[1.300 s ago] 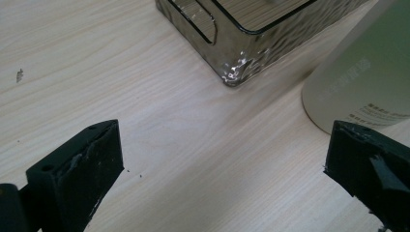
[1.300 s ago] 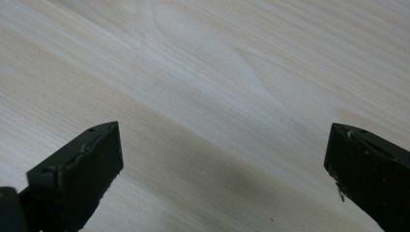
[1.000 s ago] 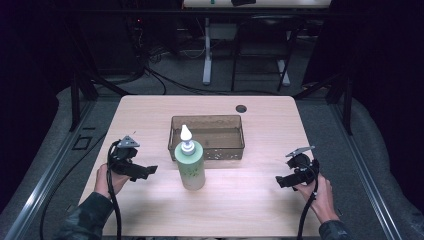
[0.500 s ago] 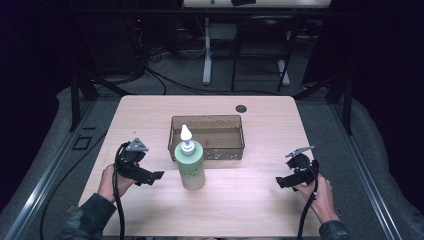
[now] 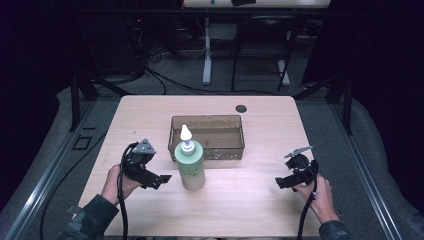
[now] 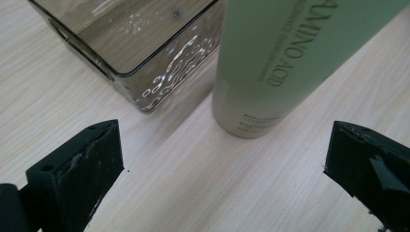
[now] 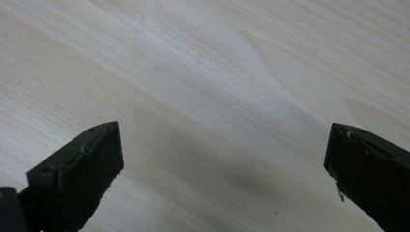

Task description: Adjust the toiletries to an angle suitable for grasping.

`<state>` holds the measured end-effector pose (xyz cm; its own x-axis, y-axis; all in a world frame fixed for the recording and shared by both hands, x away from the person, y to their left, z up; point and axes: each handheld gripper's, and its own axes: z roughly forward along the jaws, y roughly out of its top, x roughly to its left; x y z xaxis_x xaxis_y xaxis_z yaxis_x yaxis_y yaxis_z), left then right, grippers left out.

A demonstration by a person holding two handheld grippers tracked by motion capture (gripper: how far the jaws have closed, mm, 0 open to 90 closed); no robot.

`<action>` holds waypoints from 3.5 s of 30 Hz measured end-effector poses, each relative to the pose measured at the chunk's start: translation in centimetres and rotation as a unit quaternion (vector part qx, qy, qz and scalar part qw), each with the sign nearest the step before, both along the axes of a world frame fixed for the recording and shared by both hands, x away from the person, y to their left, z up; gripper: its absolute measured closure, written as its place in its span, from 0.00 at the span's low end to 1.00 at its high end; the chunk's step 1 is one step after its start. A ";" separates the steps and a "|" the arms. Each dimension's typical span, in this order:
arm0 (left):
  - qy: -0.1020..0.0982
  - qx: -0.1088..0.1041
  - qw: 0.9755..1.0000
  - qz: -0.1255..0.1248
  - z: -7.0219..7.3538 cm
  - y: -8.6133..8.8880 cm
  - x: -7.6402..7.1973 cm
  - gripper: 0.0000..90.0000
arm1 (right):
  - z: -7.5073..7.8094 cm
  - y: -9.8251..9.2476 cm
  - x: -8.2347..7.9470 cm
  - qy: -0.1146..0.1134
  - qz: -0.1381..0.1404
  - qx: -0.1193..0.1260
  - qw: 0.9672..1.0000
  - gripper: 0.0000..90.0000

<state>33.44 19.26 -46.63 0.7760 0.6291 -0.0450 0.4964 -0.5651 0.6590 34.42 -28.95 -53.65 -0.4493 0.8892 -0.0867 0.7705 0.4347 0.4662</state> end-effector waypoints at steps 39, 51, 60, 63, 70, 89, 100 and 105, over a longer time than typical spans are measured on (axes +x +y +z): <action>-0.054 -0.051 0.997 -0.031 2.5 -5.2 0.0 0.00 | 0.1 0.1 0.1 0.000 0.000 -0.002 1.000 0.00; -0.051 -0.066 0.996 -0.044 2.3 -5.5 1.0 0.11 | 0.2 0.0 0.1 -0.001 0.001 -0.004 1.000 0.00; -0.053 -0.067 0.995 -0.056 2.2 -5.7 1.2 0.13 | 0.2 0.0 0.1 -0.001 0.002 -0.005 1.000 0.00; -0.052 -0.067 0.995 -0.053 2.2 -5.7 1.2 0.13 | 0.2 0.0 0.1 -0.001 0.001 -0.004 1.000 0.00; -0.060 -0.068 0.996 -0.028 2.1 -5.5 0.9 0.14 | 0.2 -0.1 0.0 -0.003 0.001 -0.004 1.000 0.00; -0.068 -0.036 0.994 0.079 1.7 -2.5 -0.1 0.18 | 0.2 -0.1 0.0 -0.001 0.003 -0.002 1.000 0.00; -0.076 -0.070 0.994 0.048 1.4 -1.9 0.7 0.12 | 0.2 -0.1 0.0 -0.002 0.004 -0.002 1.000 0.00; -0.078 -0.089 0.993 0.029 1.2 -2.4 1.5 0.02 | 0.2 0.0 0.0 -0.002 0.003 -0.002 1.000 0.00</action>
<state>34.94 16.87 -45.44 0.7447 0.6661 -0.0406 0.4086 -0.4069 0.8170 34.42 -28.95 -53.45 -0.4540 0.8862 -0.0925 0.7662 0.4413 0.4671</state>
